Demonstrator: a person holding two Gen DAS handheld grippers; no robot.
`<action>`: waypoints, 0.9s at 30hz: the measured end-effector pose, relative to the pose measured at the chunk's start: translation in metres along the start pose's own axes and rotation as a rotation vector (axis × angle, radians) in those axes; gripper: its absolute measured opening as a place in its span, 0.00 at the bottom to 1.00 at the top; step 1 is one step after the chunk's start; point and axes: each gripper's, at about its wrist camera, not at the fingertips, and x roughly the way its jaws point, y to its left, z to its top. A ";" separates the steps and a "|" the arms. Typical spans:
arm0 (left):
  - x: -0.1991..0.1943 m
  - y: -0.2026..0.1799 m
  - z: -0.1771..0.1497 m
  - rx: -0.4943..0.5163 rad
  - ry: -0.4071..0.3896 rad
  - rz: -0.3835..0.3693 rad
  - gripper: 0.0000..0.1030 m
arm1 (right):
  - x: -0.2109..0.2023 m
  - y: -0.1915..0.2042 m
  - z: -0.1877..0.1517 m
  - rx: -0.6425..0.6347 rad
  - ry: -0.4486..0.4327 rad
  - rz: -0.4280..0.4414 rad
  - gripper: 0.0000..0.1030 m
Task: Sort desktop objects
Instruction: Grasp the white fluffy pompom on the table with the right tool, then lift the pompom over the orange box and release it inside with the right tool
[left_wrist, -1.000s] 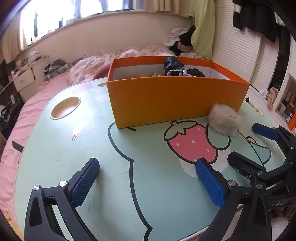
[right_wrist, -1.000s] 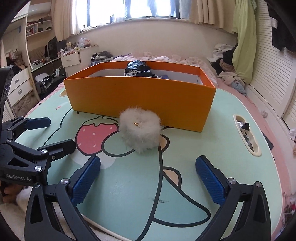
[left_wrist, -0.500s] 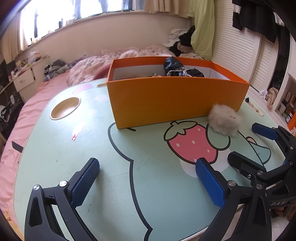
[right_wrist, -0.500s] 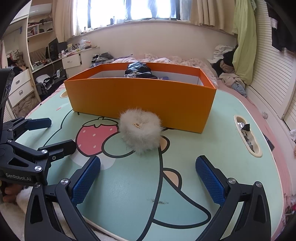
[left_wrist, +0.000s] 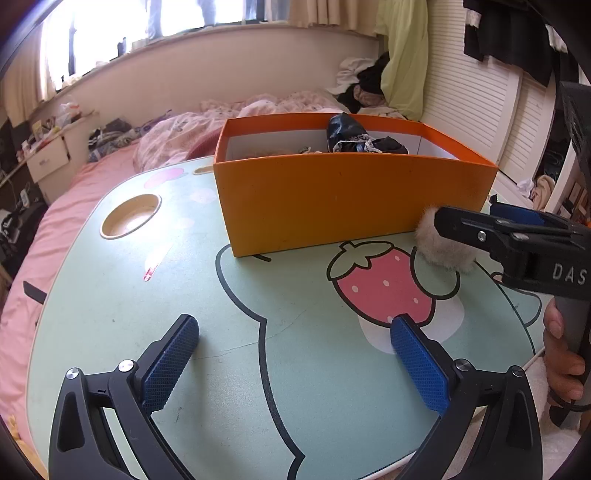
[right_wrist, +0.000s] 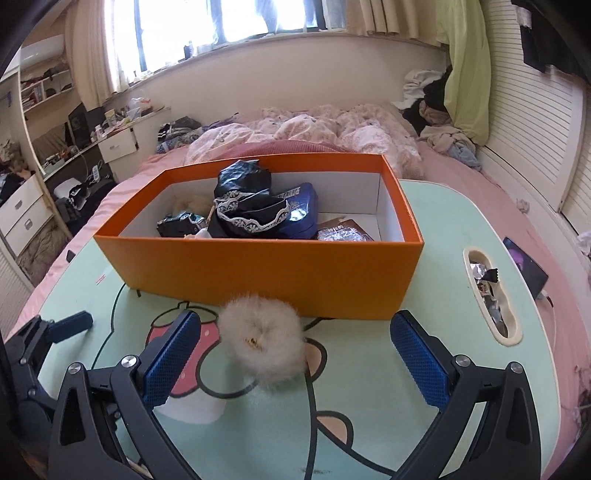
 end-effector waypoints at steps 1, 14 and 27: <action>0.000 0.000 0.000 0.000 0.000 0.000 1.00 | 0.003 0.002 0.003 0.000 0.013 -0.001 0.99; 0.001 -0.002 0.000 0.001 -0.001 0.001 1.00 | 0.002 0.009 -0.022 -0.091 -0.005 0.116 0.36; 0.001 -0.002 -0.001 0.001 -0.002 0.001 1.00 | -0.035 0.032 0.047 -0.137 -0.221 0.128 0.36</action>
